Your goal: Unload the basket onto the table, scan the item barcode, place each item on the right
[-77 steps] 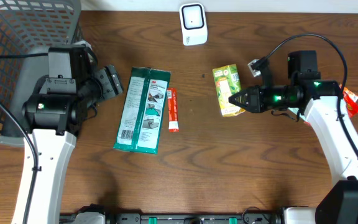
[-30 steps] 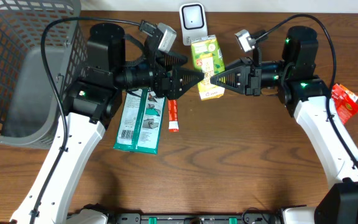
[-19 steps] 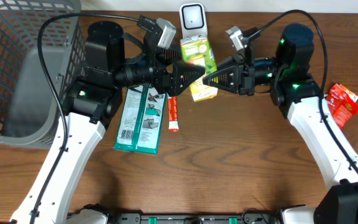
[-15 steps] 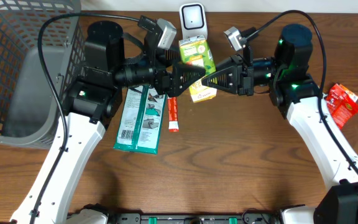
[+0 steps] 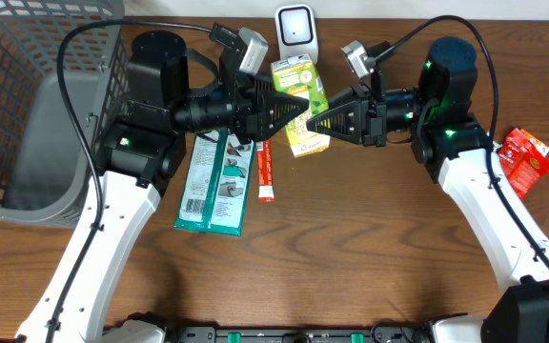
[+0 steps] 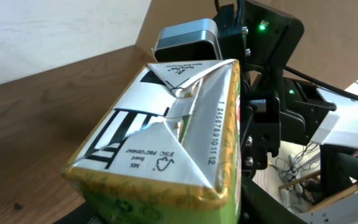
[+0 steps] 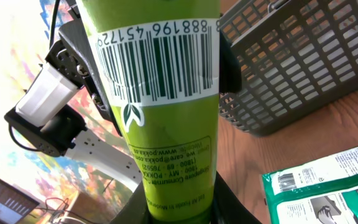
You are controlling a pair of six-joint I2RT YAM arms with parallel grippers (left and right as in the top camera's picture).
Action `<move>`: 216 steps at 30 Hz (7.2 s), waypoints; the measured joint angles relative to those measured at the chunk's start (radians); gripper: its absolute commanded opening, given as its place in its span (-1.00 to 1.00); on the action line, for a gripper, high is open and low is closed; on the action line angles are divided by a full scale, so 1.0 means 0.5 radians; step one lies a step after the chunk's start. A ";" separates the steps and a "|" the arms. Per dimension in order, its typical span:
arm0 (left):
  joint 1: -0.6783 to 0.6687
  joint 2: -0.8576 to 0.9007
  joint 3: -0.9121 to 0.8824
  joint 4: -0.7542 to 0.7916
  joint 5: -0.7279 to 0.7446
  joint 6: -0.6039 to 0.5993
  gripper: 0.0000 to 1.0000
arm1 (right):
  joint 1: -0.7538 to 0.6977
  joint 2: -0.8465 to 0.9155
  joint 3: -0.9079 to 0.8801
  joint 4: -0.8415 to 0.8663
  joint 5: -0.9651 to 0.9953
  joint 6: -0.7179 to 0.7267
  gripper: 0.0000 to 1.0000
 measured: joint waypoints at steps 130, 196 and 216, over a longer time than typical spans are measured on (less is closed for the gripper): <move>-0.385 2.204 1.590 0.114 -2.850 1.695 -0.86 | -0.167 -0.003 0.018 -2.004 2.360 -0.867 0.98; -0.986 1.892 1.557 -0.821 -1.511 -0.395 0.54 | -0.977 -0.189 0.130 -2.427 2.174 -0.845 0.93; -0.204 1.274 1.604 -2.132 -1.712 -0.244 0.20 | -0.479 -0.169 -0.672 -1.321 2.774 -0.546 -0.79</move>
